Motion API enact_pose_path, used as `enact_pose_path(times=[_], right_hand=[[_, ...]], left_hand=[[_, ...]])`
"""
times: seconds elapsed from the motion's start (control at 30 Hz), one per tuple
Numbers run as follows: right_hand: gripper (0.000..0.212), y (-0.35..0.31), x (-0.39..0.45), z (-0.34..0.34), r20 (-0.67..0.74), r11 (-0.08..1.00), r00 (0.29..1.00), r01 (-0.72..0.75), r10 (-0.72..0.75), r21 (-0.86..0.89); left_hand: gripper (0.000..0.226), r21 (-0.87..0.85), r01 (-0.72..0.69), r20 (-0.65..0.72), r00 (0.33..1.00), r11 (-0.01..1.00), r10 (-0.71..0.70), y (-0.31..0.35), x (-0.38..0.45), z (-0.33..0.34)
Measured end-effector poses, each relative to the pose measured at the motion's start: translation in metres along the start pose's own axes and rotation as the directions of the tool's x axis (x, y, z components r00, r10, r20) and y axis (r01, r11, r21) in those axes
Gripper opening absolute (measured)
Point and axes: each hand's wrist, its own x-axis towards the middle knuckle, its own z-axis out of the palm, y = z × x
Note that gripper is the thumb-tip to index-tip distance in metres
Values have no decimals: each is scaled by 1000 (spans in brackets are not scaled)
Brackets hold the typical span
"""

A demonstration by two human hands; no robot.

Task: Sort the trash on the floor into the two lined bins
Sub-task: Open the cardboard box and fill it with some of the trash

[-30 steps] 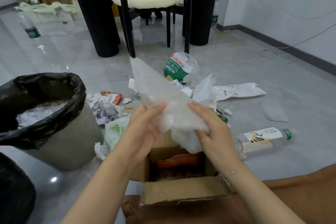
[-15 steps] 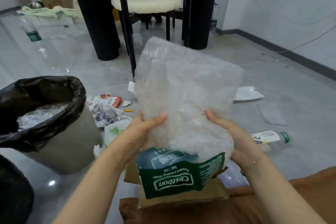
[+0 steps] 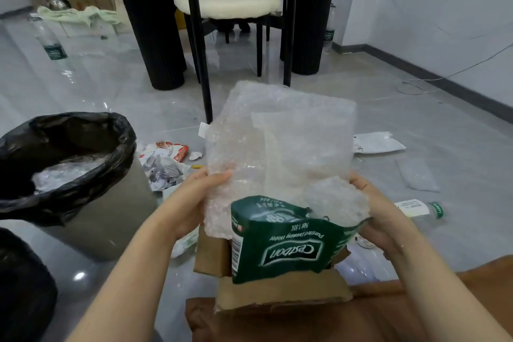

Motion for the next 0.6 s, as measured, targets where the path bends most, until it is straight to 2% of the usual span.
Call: enact_pose_path(times=[0.03, 0.1, 0.13, 0.17, 0.23, 0.27, 0.3, 0.37, 0.47, 0.57, 0.6], right_hand=[[19, 1, 0, -2, 30, 999, 999, -25, 24, 33], [62, 7, 0, -7, 92, 996, 994, -63, 58, 56], [70, 9, 0, -10, 95, 994, 994, -63, 55, 88], [64, 9, -1, -9, 89, 995, 995, -47, 39, 94], [22, 5, 1, -9, 45, 991, 998, 26, -32, 128], [30, 3, 3, -11, -17, 990, 998, 66, -64, 128], [40, 1, 4, -10, -38, 993, 996, 79, -76, 90], [28, 2, 6, -4, -84, 990, 988, 125, -131, -71], [17, 14, 5, 6, -177, 867, 918, 252, -355, -430], [38, 27, 2, 20, -175, 708, 824, 331, -540, -624], [48, 31, 1, 25, -196, 708, 809, 335, -555, -622]], left_hand=[[23, -43, 13, -2, 1000, 999, -13, 1, 0, -3], [26, -114, 27, -23, 999, 993, -30, 1, 1, -7], [27, -154, 29, -43, 998, 988, -36, 2, 1, -9], [27, -210, 22, -73, 997, 978, -38, 3, 1, -12], [30, -320, 13, -140, 988, 947, -62, 3, 1, -17], [37, -348, 21, -175, 981, 937, -87, 2, 2, -19], [49, -360, 37, -185, 977, 932, -111, 1, 3, -20], [74, -386, 69, -142, 981, 920, -133, 2, -1, -11], [92, -335, 62, -53, 995, 940, -85, 3, -14, 19], [122, -267, 30, -48, 998, 963, -44, -3, -20, 44], [120, -287, 11, -47, 999, 958, -26, -6, -22, 48]])
